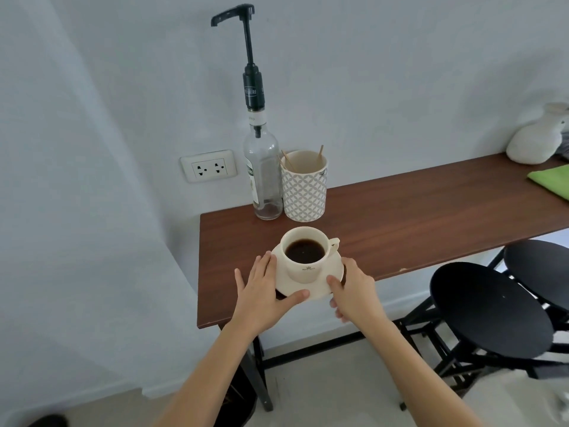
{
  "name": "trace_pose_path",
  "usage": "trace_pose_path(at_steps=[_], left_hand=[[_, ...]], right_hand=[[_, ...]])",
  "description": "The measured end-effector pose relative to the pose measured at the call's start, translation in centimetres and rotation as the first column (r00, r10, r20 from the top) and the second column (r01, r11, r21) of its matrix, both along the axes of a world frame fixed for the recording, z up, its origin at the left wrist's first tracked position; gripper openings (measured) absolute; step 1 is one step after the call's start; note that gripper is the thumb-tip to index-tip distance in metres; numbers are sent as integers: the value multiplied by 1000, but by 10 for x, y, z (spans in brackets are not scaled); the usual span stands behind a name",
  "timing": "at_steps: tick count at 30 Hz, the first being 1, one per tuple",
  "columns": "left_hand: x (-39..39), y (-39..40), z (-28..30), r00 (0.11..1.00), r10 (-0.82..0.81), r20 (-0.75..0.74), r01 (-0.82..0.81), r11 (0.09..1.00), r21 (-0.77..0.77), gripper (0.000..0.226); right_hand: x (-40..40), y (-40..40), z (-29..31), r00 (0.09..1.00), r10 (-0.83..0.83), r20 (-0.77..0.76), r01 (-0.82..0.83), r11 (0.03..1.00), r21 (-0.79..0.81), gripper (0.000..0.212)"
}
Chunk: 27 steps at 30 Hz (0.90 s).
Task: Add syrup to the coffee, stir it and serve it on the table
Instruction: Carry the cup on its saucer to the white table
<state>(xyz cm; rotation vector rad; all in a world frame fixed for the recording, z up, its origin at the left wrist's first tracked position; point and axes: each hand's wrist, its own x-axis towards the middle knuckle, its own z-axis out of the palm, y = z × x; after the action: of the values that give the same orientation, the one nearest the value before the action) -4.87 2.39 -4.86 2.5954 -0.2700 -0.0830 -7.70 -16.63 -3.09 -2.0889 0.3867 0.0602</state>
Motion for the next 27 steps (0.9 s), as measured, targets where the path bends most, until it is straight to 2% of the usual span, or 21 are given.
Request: trace_pose_path(at_steps=[2, 4, 7, 14, 21, 24, 27], left_hand=[[-5, 2, 0, 1000, -10, -2, 10, 1000, 10, 111], [-11, 4, 1, 1000, -19, -13, 19, 1000, 6, 112], [-20, 4, -1, 999, -25, -27, 25, 1000, -5, 113], [-43, 5, -5, 1000, -14, -26, 12, 999, -49, 107], [-82, 2, 6, 994, 86, -68, -98, 977, -191, 105], [-104, 2, 12, 990, 135, -35, -138, 906, -399, 89], [-132, 4, 17, 966, 221, -134, -256, 742, -619, 87]], right_hand=[[-9, 0, -3, 1000, -26, -18, 30, 952, 305, 45], [-16, -1, -6, 999, -18, -26, 29, 839, 544, 58], [-24, -4, -10, 999, -1, -39, 29, 701, 713, 67], [-39, -11, -16, 999, -1, -46, 36, 660, 750, 65], [-51, -20, -5, 991, 135, -7, -83, 650, 755, 64], [-53, -22, 8, 974, 225, 16, -159, 634, 757, 64], [-54, -20, 18, 940, 338, 38, -251, 615, 748, 62]])
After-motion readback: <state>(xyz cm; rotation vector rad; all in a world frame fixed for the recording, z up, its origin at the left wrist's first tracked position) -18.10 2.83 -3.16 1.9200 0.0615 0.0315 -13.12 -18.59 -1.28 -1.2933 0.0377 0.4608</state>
